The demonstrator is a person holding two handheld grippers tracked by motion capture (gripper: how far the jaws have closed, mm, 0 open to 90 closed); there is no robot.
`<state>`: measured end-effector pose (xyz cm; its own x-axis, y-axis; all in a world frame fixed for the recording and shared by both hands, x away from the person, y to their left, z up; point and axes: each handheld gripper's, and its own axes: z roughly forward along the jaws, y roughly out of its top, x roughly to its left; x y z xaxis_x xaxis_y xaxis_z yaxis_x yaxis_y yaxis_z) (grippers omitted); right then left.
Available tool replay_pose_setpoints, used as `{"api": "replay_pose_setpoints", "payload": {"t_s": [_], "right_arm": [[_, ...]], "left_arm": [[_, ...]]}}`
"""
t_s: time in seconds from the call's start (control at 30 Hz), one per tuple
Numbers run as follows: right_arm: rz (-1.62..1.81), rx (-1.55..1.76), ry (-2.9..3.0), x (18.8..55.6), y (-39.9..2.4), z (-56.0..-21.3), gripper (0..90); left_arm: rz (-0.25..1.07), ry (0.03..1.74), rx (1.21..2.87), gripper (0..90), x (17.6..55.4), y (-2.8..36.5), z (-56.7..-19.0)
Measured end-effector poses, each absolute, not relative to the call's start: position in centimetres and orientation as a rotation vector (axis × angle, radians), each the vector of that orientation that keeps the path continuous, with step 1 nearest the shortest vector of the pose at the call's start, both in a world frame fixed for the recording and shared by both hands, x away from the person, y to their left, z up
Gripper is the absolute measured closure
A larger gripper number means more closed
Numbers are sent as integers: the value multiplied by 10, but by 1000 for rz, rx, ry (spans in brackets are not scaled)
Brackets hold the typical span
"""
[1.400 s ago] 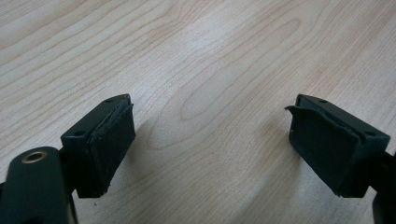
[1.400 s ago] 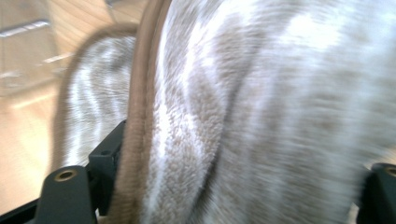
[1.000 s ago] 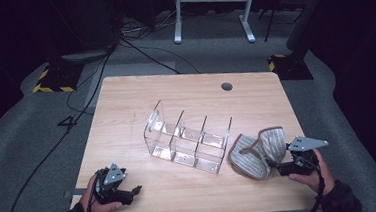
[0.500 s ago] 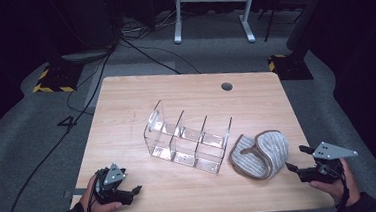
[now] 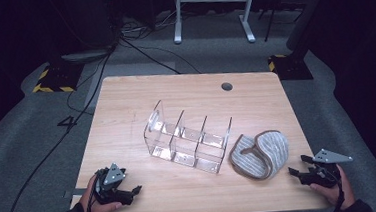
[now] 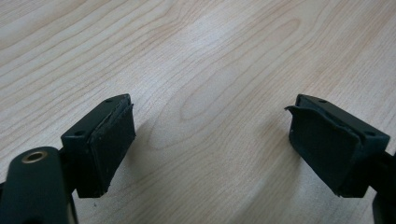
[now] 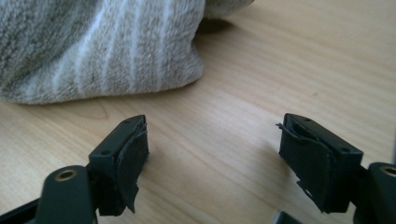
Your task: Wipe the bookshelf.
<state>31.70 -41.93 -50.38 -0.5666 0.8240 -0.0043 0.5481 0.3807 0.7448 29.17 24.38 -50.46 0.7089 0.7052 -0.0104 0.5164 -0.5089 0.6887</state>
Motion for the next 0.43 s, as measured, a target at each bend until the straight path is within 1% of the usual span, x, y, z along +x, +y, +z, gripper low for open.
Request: {"api": "replay_pose_setpoints", "payload": {"t_s": [0.43], "right_arm": [[1010, 1207, 2257, 319, -416, -504, 232]], "left_arm": [[354, 916, 2232, 145, 293, 244, -505]]}}
